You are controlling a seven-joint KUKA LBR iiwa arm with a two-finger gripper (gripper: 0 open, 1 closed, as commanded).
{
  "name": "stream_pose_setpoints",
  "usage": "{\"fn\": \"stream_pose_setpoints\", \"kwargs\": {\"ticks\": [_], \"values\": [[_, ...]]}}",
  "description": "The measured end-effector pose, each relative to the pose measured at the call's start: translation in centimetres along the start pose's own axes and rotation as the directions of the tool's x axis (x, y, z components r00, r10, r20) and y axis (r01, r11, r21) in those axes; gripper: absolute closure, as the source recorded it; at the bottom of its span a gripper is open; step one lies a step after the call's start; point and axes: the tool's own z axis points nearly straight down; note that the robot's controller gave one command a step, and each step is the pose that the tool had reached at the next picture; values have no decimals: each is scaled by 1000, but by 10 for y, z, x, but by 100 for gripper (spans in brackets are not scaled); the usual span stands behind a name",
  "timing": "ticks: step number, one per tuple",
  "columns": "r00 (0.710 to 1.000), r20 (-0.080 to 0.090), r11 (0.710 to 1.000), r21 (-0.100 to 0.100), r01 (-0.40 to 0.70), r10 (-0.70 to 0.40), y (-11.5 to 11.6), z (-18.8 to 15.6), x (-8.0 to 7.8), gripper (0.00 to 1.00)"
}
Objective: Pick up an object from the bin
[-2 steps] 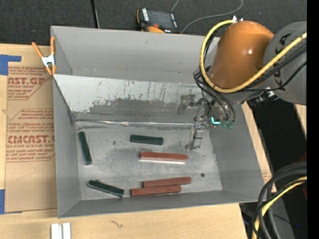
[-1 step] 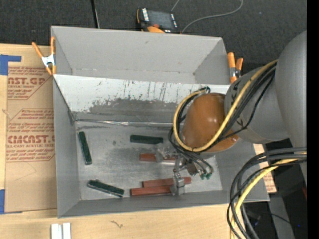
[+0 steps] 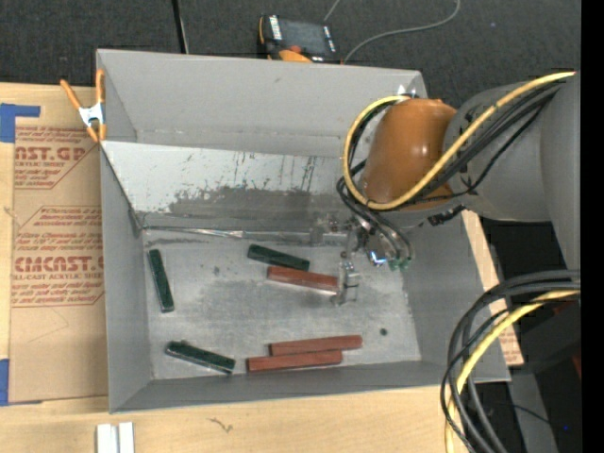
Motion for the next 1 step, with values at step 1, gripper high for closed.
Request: {"fn": "stream_pose_setpoints", "kwargs": {"ticks": [1], "values": [[1000, -9, 1000, -2, -16, 16, -11, 38, -9, 0]]}}
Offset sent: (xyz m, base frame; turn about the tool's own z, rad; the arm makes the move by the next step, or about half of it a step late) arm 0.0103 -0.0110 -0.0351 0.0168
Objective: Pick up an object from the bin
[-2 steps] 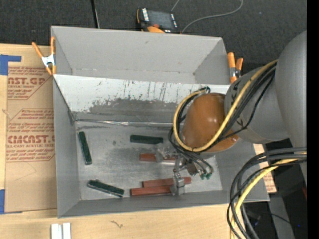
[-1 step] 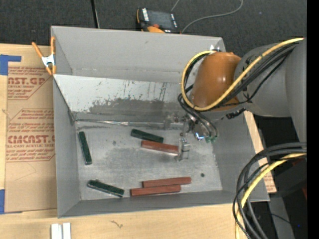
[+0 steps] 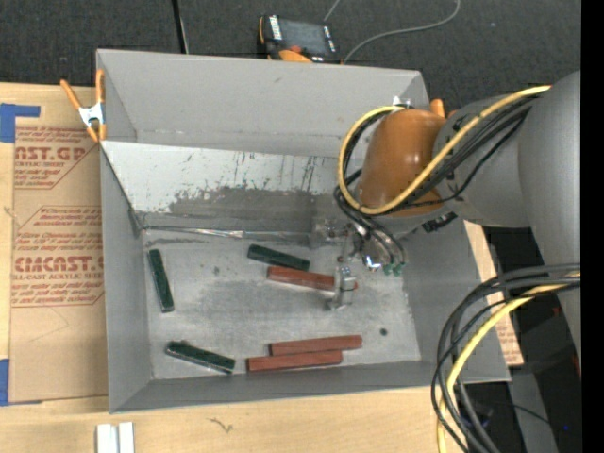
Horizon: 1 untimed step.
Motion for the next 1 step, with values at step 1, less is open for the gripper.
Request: {"fn": "stream_pose_setpoints", "kwargs": {"ticks": [1], "values": [[1000, 0, 1000, 0, 1, -1, 0, -2, 0, 100]]}}
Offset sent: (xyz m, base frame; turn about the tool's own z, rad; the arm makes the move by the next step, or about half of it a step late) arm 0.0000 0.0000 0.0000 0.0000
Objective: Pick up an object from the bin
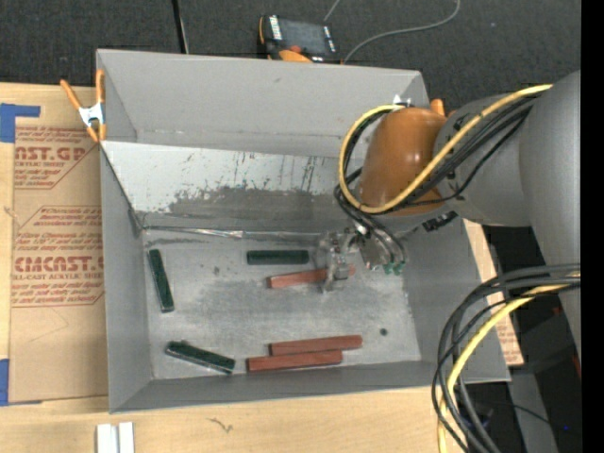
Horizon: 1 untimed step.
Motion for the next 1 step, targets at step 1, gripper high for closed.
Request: {"fn": "stream_pose_setpoints", "kwargs": {"ticks": [1], "values": [[955, 7, 955, 4, 298, -298, -17, -145, 12, 100]]}}
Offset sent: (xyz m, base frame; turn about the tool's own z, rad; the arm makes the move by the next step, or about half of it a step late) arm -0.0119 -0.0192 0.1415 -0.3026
